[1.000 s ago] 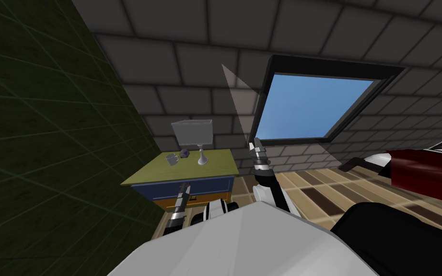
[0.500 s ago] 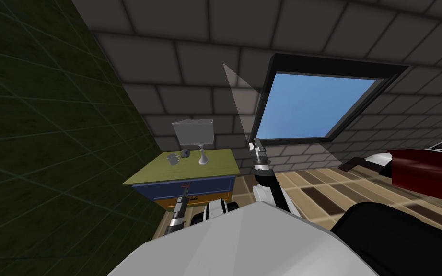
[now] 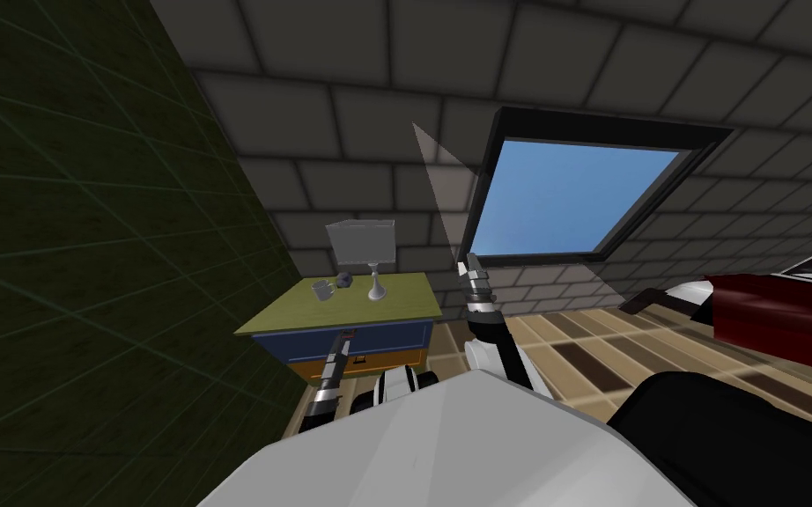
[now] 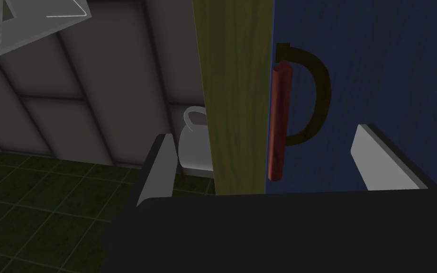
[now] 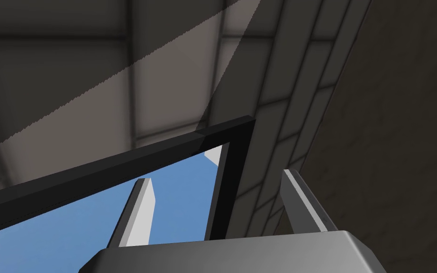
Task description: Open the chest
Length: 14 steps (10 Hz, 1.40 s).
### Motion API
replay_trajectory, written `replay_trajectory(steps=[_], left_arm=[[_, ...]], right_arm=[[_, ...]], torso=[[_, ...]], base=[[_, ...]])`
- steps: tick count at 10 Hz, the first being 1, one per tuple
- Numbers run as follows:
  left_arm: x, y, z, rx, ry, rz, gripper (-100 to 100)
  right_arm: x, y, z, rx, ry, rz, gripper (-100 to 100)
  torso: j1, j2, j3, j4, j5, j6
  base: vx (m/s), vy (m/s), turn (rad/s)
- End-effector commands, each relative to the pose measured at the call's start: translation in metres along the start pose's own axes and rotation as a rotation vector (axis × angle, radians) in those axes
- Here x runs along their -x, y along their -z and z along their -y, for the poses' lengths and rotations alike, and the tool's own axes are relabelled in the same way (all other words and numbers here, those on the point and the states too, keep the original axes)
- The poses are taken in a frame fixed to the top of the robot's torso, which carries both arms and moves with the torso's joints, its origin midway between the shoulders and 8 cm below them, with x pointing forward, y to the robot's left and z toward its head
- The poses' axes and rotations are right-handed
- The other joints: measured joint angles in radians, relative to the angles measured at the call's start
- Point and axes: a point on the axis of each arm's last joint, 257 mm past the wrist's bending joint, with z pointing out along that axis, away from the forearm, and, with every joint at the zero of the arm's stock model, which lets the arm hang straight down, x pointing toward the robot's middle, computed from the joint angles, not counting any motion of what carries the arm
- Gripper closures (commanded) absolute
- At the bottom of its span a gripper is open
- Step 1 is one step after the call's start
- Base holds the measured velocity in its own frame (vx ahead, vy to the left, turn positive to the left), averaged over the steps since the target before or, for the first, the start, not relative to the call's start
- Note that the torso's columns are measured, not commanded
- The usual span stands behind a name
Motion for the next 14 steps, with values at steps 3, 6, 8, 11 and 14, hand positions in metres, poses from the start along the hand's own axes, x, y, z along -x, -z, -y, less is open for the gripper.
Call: replay_trajectory(steps=[3,6,8,11,14], left_arm=[[-0.002,0.013,-0.001,0.002,0.0,0.0,100],[-0.005,0.025,0.0,-0.008,0.0,0.004,-100],[-0.002,0.008,0.0,-0.006,0.0,0.002,-100],[0.002,-0.013,0.003,-0.006,0.0,0.002,-100],[-0.003,0.011,0.0,-0.006,0.0,0.003,100]], right_arm=[[0.0,0.0,0.0,0.0,0.0,0.0,0],[0.0,0.0,0.0,0.0,0.0,0.0,0],[0.0,0.0,0.0,0.0,0.0,0.0,0],[0.0,0.0,0.0,0.0,0.0,0.0,0],[0.0,0.0,0.0,0.0,0.0,0.0,0]], torso=[[0.003,0.002,0.001,0.0,0.001,0.0],[-0.001,0.0,0.0,0.0,0.0,0.0],[0.002,0.002,0.001,0.0,0.0,0.0],[0.002,0.002,0.002,0.001,0.001,0.0],[0.002,0.001,0.001,0.0,0.001,0.0]], base=[[0.007,0.004,0.0],[0.028,-0.033,0.0],[0.011,-0.024,0.004],[-0.01,-0.013,0.002],[0.005,0.007,-0.005]])
